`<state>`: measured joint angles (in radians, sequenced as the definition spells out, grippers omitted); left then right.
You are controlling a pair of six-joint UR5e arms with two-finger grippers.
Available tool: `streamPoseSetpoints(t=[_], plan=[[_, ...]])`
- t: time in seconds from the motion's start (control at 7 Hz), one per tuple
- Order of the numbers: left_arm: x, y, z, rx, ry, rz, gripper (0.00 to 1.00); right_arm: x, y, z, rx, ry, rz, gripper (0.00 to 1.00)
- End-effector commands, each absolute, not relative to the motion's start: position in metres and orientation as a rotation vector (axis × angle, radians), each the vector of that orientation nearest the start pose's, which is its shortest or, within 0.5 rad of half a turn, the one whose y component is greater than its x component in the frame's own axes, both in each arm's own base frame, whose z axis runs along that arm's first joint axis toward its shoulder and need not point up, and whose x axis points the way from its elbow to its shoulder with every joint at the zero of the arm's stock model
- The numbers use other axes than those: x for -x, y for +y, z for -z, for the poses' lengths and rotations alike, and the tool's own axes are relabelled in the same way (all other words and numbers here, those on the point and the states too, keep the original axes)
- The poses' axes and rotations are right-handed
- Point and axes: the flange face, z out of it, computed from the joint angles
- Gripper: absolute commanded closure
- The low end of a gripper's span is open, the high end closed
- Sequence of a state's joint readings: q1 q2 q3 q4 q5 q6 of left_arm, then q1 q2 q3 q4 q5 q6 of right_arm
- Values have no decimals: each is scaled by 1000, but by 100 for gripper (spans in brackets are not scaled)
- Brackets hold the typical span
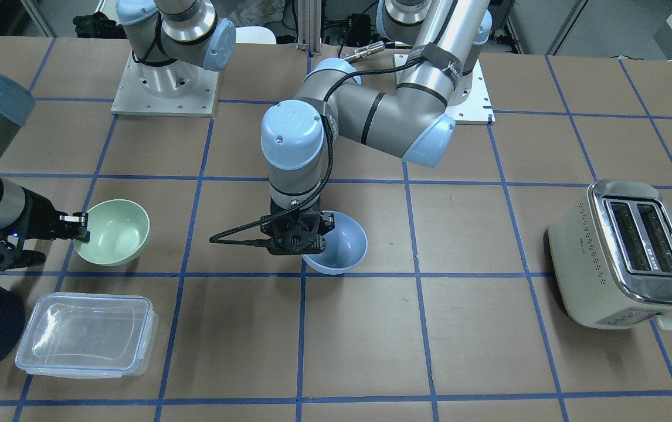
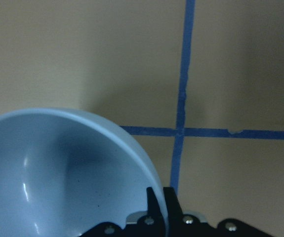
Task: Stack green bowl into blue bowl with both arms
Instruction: 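Carry the blue bowl to center with the left while the right lifts the green bowl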
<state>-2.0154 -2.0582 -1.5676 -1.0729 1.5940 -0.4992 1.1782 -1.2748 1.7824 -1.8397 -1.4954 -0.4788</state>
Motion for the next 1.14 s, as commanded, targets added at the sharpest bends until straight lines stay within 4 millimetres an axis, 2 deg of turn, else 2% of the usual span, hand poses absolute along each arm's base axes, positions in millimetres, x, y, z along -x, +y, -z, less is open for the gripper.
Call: streamPoseSetpoints(t=[0.0, 0.14, 0.29, 0.43, 0.57, 0.71, 0.86, 1.0], plan=[[416, -537, -228, 106, 3131, 40, 100, 84, -575, -300, 115, 2941, -283, 100], [417, -539, -214, 120, 3125, 24, 100, 84, -575, -301, 112, 2931, -282, 100], [422, -540, -207, 113, 3134, 45, 77, 80, -576, -302, 105, 2905, -268, 100], [429, -542, -213, 72, 3154, 115, 19, 77, -579, -307, 104, 2902, -247, 100], [426, -544, -239, 65, 3182, 186, 0, 70, -580, -319, 119, 2908, -237, 100], [416, -546, -261, 1, 3179, 228, 0, 56, -584, -329, 131, 2905, -248, 100], [383, -551, -285, -53, 3159, 198, 0, 19, -591, -337, 124, 2908, -236, 100], [328, -563, -327, -58, 3147, 187, 0, -34, -598, -348, 77, 2864, -203, 100]])
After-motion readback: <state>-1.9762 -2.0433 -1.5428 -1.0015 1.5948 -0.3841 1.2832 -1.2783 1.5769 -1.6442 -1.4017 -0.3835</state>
